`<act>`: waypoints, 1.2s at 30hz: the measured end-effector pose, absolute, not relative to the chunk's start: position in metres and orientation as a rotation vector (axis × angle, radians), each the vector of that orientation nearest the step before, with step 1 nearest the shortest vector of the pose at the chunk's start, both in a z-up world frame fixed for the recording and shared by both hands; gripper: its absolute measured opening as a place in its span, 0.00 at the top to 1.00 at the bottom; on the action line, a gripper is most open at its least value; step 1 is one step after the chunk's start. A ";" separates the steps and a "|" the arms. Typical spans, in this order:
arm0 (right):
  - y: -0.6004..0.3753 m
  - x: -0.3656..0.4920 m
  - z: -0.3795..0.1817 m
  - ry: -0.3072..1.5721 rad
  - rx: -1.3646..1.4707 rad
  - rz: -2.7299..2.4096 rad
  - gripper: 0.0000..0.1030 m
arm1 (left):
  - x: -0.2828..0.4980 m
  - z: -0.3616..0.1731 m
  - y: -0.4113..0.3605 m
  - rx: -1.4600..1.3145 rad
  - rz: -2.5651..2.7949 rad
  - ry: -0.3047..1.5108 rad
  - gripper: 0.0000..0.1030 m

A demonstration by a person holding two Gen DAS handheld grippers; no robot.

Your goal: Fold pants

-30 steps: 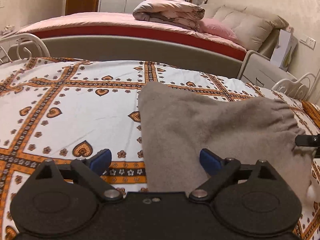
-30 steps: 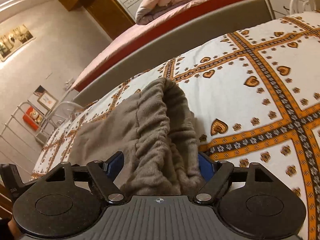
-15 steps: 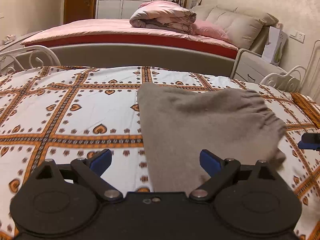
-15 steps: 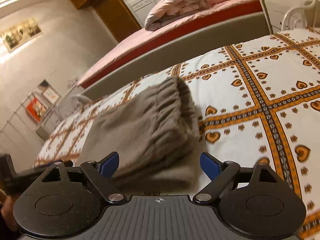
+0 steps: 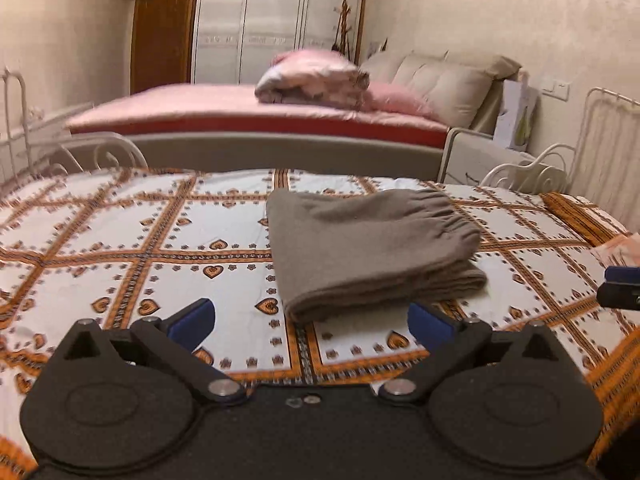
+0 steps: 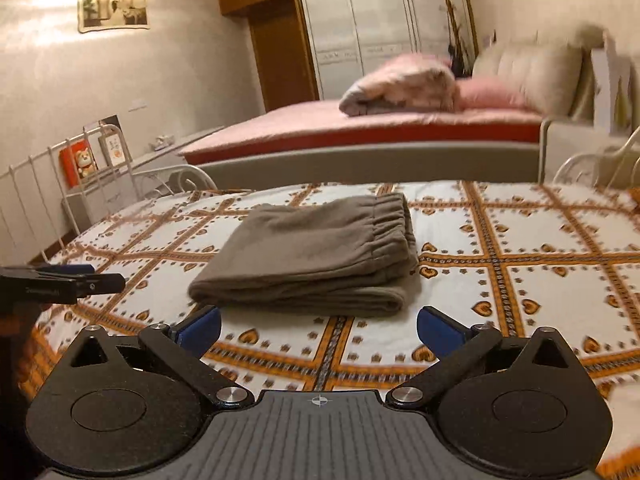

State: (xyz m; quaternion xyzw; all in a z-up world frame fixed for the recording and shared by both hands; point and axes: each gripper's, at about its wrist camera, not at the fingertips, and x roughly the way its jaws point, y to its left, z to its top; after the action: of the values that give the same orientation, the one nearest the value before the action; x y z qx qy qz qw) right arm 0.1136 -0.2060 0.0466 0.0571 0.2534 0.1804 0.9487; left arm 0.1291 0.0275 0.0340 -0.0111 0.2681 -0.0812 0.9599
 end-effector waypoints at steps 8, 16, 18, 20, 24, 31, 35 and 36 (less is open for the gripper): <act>-0.184 0.041 0.046 0.434 0.076 0.367 0.00 | 0.048 0.040 0.013 0.001 -0.174 0.467 0.06; -0.177 0.037 0.034 0.475 0.065 0.249 0.00 | 0.039 0.034 0.004 -0.024 -0.157 0.426 0.06; -0.180 0.045 0.032 0.488 0.092 0.233 0.00 | 0.045 0.032 0.004 -0.037 -0.164 0.432 0.06; -0.182 0.050 0.031 0.495 0.113 0.219 0.00 | 0.047 0.030 0.006 -0.043 -0.169 0.439 0.06; -0.183 0.051 0.031 0.497 0.128 0.226 0.00 | 0.044 0.031 0.006 -0.043 -0.184 0.432 0.06; -0.173 0.047 0.030 0.489 0.062 0.236 0.00 | 0.041 0.032 0.009 -0.049 -0.187 0.426 0.06; -0.176 0.049 0.029 0.495 0.075 0.225 0.00 | 0.042 0.032 0.008 -0.049 -0.192 0.423 0.06; -0.177 0.049 0.029 0.495 0.079 0.223 0.00 | 0.041 0.032 0.007 -0.048 -0.196 0.423 0.06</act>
State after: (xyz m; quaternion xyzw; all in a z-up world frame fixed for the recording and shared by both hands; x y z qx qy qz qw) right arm 0.0492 -0.1770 0.0290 0.0392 0.2444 0.1101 0.9626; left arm 0.0414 0.0070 0.0321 -0.0236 0.2096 -0.0969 0.9727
